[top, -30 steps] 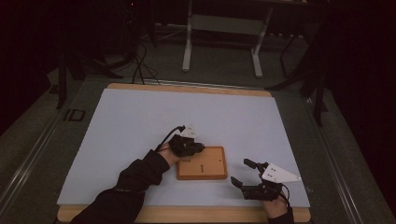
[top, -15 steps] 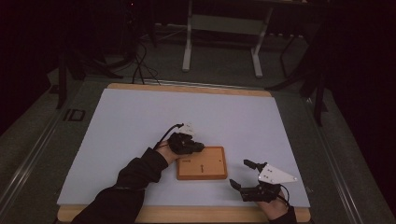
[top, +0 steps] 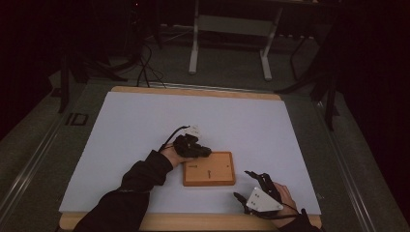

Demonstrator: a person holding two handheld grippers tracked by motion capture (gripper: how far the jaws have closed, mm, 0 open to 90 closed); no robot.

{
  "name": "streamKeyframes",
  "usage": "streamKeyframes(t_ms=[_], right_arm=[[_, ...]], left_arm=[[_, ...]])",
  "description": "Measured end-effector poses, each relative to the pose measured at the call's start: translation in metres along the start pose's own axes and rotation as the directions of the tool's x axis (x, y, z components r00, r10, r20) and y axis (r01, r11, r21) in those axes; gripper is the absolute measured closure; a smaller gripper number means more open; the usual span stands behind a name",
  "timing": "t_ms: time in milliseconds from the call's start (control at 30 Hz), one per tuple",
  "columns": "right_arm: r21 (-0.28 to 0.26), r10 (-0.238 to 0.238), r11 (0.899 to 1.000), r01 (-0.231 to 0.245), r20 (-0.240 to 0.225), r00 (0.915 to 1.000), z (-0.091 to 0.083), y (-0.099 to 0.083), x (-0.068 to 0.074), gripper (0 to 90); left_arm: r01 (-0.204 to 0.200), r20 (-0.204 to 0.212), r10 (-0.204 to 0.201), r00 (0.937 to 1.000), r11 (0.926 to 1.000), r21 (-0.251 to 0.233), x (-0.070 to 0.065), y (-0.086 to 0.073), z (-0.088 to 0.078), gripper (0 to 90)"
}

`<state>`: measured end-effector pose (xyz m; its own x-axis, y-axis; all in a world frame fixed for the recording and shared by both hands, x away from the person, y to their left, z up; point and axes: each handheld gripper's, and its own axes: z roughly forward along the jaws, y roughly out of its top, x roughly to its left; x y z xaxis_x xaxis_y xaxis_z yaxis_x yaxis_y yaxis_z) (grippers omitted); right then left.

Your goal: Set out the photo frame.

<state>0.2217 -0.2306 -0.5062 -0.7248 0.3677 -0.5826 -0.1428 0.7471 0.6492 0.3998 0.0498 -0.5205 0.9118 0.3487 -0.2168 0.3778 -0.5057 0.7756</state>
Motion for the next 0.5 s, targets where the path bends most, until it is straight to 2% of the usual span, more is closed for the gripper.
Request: streamKeyframes(t_ms=[67,133,200,300,367,467,500], right_arm=[[0.023,-0.061,0.998,0.061,0.012,0.9981,0.002,0.001,0.005,26.2],[0.043,-0.126,0.991,0.125,0.020,0.9918,0.005,0.002,0.010,26.3],[0.060,-0.167,0.984,0.165,0.027,0.9856,0.008,0.002,0.015,29.5],[0.081,-0.251,0.965,0.248,0.027,0.9676,0.013,0.003,0.019,32.6],[0.102,-0.302,0.950,0.297,0.041,0.9525,0.016,0.002,0.022,33.7],[0.122,-0.360,0.928,0.352,0.049,0.9316,0.021,0.001,0.025,39.0],[0.122,-0.371,0.924,0.363,0.049,0.9272,0.022,0.000,0.024,40.8]], left_arm=[[0.003,0.014,-0.003,0.9999,1.0000,-0.004,0.002,0.000,0.000,85.3],[0.012,0.029,-0.012,0.9995,0.9999,-0.004,0.005,0.000,0.000,85.4],[0.020,0.047,-0.020,0.9987,0.9998,-0.005,0.008,0.000,0.000,85.4],[0.027,0.064,-0.027,0.9976,0.9996,-0.009,0.011,0.000,0.001,85.4],[0.033,0.069,-0.032,0.9971,0.9994,-0.010,0.012,0.000,0.001,85.4],[0.026,0.077,-0.025,0.9967,0.9996,-0.006,0.013,0.000,0.001,85.5],[0.030,0.079,-0.030,0.9964,0.9995,-0.005,0.013,0.000,0.001,85.5]])
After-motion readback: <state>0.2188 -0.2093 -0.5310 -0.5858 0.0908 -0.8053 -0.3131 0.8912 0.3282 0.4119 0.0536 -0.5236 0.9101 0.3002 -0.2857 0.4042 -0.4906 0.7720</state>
